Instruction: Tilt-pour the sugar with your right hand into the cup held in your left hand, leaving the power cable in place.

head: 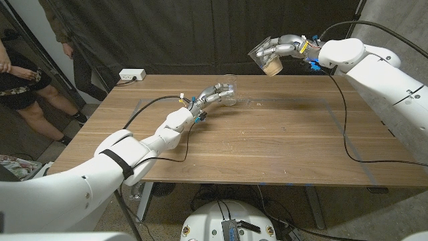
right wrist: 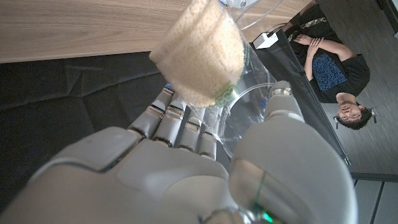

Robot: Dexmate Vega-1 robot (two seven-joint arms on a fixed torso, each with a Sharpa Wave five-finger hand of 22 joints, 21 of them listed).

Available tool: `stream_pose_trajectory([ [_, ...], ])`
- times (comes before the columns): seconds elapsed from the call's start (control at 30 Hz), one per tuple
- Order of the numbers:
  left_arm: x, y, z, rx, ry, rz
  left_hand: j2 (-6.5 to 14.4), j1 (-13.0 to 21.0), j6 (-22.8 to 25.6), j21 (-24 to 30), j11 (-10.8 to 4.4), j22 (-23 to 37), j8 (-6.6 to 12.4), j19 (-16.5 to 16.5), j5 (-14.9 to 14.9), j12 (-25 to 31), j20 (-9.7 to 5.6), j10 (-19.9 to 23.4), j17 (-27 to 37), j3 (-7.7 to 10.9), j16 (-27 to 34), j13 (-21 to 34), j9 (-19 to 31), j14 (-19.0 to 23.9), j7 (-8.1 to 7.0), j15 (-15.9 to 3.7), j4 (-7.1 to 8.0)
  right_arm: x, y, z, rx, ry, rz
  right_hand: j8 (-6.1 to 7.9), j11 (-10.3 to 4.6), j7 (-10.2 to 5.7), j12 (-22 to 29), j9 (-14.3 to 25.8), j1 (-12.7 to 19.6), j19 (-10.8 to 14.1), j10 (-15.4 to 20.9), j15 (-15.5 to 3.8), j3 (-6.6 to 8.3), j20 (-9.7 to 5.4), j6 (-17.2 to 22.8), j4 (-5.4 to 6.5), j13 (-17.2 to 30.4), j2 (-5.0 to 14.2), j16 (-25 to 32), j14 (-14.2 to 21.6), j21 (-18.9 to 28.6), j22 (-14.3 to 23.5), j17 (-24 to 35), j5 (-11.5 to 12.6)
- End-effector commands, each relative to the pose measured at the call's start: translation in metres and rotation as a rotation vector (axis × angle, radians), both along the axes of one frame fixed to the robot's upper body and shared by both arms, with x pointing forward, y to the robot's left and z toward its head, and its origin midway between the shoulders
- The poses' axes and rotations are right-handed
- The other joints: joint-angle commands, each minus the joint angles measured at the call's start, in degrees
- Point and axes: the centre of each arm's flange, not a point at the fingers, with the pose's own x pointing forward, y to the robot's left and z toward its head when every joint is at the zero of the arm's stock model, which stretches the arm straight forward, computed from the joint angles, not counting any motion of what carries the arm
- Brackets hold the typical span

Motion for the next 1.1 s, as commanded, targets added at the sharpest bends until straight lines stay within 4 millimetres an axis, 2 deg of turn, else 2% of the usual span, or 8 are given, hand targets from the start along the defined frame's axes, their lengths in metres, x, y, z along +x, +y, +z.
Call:
stream_pose_trajectory([
  [0.03, 0.002, -0.014, 0.006, 0.032, 0.017, -0.008, 0.4, 0.2, 0.2, 0.6, 0.05, 0.1, 0.44, -0.3, -0.2, 0.3, -1.59, 0.5, 0.4, -0.62, -0.2, 0.2, 0.1, 0.6, 0.13, -7.00, 0.01, -0.001, 0.006, 0.000, -0.074, 0.022, -0.001, 0.36, 0.03, 0.12, 0.1, 0.3, 1.1, -0.3, 0.5, -9.62, 0.38, 0.25, 0.7, 0.43, 0.2, 1.49, -0.1, 0.6, -0.1, 0.2, 0.3, 0.4],
  [0.4, 0.000, -0.027, 0.007, 0.048, 0.021, -0.039, 0.4, 0.3, 0.2, 0.6, 0.13, 0.1, 0.48, -0.4, -0.2, 0.2, -1.61, 0.4, 0.5, -0.83, -0.3, 0.4, 0.1, 0.6, 0.24, -6.96, 0.12, 0.002, 0.013, -0.003, -0.158, 0.038, -0.016, 0.25, -0.01, 0.20, -0.1, 0.4, 1.1, -0.4, 0.2, -9.62, 0.43, 0.34, 0.7, 0.40, 0.2, 1.51, -0.3, 0.6, -0.2, 0.1, 0.4, 0.4],
  [0.77, -0.014, -0.030, 0.005, 0.086, -0.043, -0.107, 0.4, 0.3, 0.2, 0.7, 0.03, 0.1, 0.50, -0.4, -0.3, 0.2, -1.62, 0.6, 0.7, -1.06, -0.4, 0.5, 0.1, 0.6, 0.07, -6.94, 0.23, 0.003, 0.012, -0.001, -0.204, 0.038, -0.033, 0.13, -0.10, 0.15, -0.3, 0.4, 1.1, -0.4, 0.3, -9.63, 0.49, 0.34, 0.8, 0.44, 0.1, 1.62, -0.4, 0.7, -0.3, 0.1, 0.5, 0.4],
  [1.1, -0.020, -0.031, 0.003, 0.096, -0.069, -0.136, 0.5, 0.4, 0.2, 0.7, 0.08, 0.1, 0.51, -0.5, -0.3, 0.2, -1.61, 0.6, 0.8, -1.23, -0.5, 0.6, 0.1, 0.7, 0.19, -7.04, 0.28, 0.001, 0.020, 0.000, -0.277, 0.027, -0.033, 0.02, 0.23, 0.21, -0.3, 0.5, 1.1, -0.3, 0.4, -9.63, 0.53, 0.27, 1.0, 0.45, 0.2, 1.66, -0.6, 0.8, -0.3, 0.0, 0.6, 0.4],
])
